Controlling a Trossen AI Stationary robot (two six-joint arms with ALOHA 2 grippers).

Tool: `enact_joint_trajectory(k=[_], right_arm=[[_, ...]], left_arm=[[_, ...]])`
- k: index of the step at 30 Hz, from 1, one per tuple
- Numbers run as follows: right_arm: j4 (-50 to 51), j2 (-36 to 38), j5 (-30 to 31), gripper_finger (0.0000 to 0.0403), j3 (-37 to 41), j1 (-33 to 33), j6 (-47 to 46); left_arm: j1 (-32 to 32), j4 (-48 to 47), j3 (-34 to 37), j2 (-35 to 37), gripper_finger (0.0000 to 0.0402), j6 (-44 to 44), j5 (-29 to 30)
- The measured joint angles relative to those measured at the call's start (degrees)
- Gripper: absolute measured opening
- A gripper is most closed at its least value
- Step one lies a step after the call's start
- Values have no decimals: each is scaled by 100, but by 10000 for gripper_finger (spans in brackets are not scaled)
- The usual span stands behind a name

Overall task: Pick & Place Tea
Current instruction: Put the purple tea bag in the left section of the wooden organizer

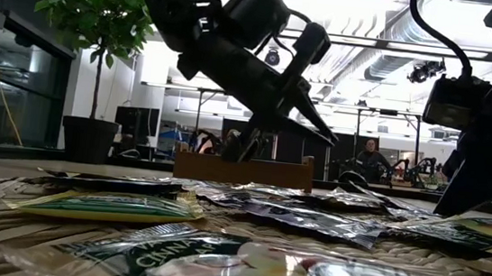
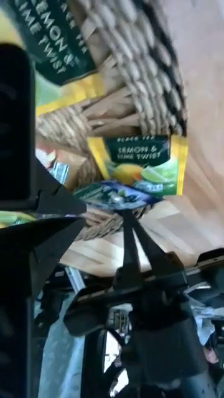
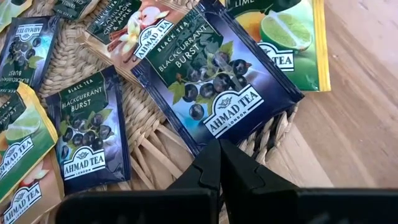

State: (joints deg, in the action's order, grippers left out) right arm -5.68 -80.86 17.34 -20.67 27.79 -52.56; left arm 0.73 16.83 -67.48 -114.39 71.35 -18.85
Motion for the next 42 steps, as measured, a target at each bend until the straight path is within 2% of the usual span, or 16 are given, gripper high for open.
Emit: enact_joint_trajectory(k=[8, 13, 17, 21, 24, 28, 32, 34, 42], right_arm=[[-13, -4, 127, 0, 13, 0, 4], [-59, -9, 234, 0, 15, 0, 7], [-104, -9, 326, 0, 18, -4, 9], [-113, -9, 328, 0, 20, -4, 9], [-115, -9, 330, 0, 20, -4, 9], [-127, -9, 337, 0, 20, -4, 9], [-152, -11, 356, 0, 22, -4, 9], [-157, -11, 383, 0, 22, -4, 11], [-174, -11, 394, 0, 22, -4, 31]], left_arm=[[-11, -67, -71, 0, 126, 472, -29], [-43, -76, -322, -288, 163, 590, 8], [-52, -299, -749, -504, 171, 587, -94], [-78, -1108, -1034, -722, 172, 544, -29], [-79, -1050, -1349, -840, 172, 523, 201], [-74, -1539, -1482, -933, 172, 412, 173], [-78, -1446, -1648, -1011, 172, 395, 331], [-81, -1703, -1643, -1084, 172, 397, 259], [-77, -1783, -1803, -1169, 172, 389, 229]])
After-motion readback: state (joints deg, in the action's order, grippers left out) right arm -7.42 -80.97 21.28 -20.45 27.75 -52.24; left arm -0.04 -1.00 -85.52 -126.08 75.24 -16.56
